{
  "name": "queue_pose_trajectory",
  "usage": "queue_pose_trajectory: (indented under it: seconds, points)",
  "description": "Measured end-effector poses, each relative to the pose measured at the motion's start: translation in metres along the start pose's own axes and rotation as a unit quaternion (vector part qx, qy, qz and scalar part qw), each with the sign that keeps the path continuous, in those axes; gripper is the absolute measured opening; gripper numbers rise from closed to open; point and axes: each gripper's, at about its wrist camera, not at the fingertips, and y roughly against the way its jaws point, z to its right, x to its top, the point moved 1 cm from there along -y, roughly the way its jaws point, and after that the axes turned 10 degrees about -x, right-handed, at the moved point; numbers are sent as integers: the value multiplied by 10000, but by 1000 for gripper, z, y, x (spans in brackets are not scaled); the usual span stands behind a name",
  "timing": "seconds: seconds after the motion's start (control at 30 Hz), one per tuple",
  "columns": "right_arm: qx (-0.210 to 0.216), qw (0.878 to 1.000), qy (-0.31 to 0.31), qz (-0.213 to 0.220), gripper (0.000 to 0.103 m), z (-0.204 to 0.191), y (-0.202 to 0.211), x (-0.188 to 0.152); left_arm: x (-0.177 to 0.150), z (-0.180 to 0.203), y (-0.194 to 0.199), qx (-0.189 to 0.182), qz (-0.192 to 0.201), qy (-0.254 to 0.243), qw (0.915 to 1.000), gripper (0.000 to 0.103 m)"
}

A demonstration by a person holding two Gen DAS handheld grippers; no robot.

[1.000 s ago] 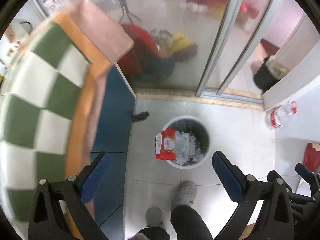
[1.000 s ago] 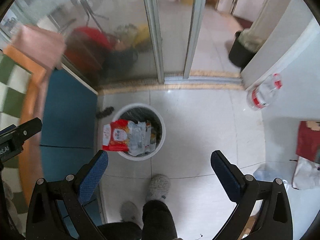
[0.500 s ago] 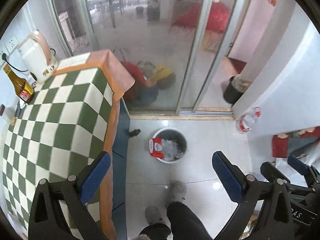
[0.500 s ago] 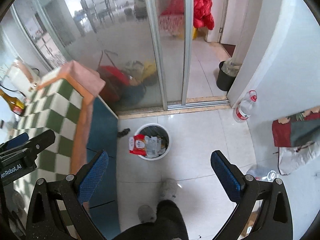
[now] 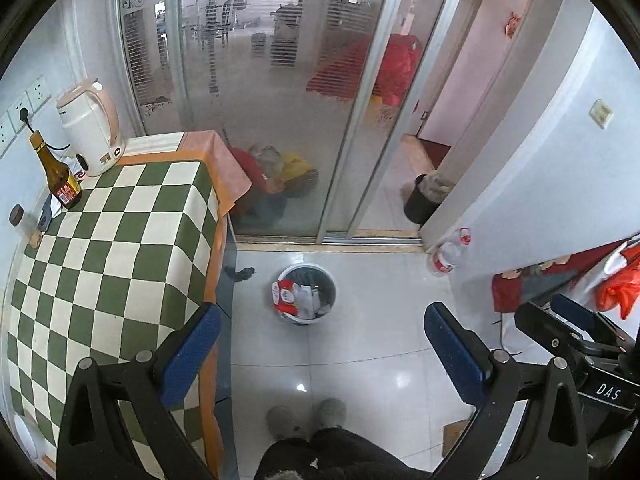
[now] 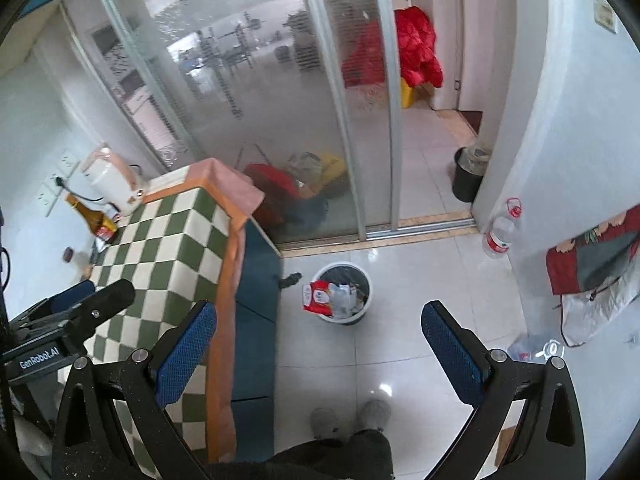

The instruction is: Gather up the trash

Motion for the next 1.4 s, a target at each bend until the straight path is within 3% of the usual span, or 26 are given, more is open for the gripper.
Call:
queue_pose_trajectory:
  seconds: [0.13, 0.47, 1.4]
  points:
    - [222, 9997, 116, -6, 103, -2, 11, 3, -3, 4, 15, -219, 60, 89, 9997, 103]
    - [599, 9979, 218, -141, 103, -5, 11, 1, -12, 4, 34, -300, 143, 221, 9992, 103]
    - [836, 9952, 348, -379, 103, -4, 5, -13, -24, 12, 38, -251, -26, 40, 9997, 103]
